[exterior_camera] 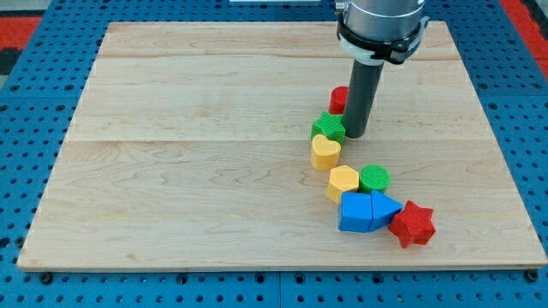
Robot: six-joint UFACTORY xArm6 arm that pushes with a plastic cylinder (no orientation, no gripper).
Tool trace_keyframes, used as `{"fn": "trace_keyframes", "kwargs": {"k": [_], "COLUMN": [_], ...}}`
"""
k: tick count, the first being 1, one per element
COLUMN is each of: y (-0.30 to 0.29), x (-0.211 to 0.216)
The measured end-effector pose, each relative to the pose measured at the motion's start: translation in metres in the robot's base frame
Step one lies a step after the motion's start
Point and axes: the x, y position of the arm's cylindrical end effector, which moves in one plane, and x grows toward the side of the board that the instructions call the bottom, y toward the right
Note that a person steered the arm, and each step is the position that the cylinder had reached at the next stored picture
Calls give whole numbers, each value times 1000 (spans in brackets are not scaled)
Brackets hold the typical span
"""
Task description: Point at green star
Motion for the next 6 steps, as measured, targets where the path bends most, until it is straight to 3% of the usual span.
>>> {"fn": "trace_keyframes", "kwargs": {"k": [1,2,4,6], "y": [32,64,45,-28], "x": [0,35,-84,-102]}}
